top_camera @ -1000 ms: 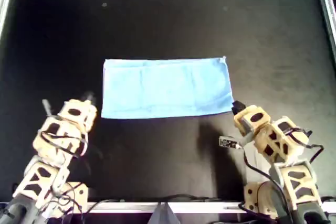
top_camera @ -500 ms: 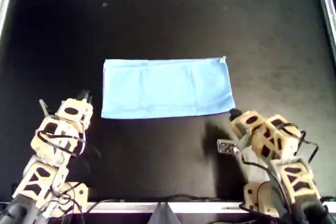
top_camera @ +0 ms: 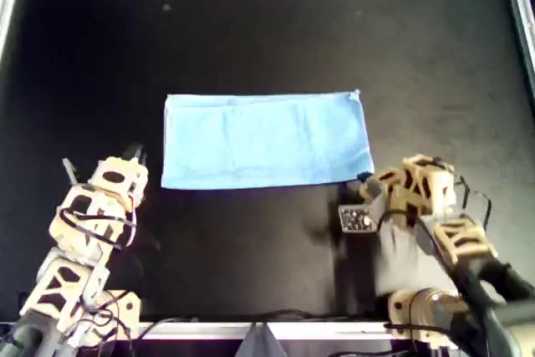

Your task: Fold a cloth

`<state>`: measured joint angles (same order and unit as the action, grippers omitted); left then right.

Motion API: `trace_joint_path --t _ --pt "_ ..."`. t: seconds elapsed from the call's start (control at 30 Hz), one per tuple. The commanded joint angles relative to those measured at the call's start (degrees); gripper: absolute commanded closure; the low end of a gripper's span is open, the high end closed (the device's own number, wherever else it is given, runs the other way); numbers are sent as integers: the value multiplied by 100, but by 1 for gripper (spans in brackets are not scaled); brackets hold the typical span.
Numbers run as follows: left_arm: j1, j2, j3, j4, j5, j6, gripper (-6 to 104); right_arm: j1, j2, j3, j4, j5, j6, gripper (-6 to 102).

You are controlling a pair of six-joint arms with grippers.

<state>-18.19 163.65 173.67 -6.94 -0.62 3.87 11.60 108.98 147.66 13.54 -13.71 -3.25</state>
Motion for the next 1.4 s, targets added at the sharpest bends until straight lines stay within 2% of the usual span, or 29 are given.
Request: trace_joint_path --t 0.0,0.9,0.97,1.03,1.27,1.3,1.37 --pt "167 18 -62 -35 -9 35 41 -44 -167 -554 -167 26 18 24" --pt "167 18 -62 -35 -9 35 41 -53 -1661 -1819 -97 26 35 27" --pt "167 18 -62 -35 -9 35 41 -53 -1688 -1898 35 18 35 35" --pt "167 35 -62 -35 -9 35 41 -53 -1696 -1969 53 18 35 47" --pt "167 123 -62 -35 -9 35 41 -44 -1696 -1995 26 -70 35 99" --pt "167 123 -62 -35 -9 35 41 -44 -1696 -1986 35 -70 35 101" --pt "167 123 -62 -35 -9 35 41 -26 -1661 -1978 35 -79 35 97"
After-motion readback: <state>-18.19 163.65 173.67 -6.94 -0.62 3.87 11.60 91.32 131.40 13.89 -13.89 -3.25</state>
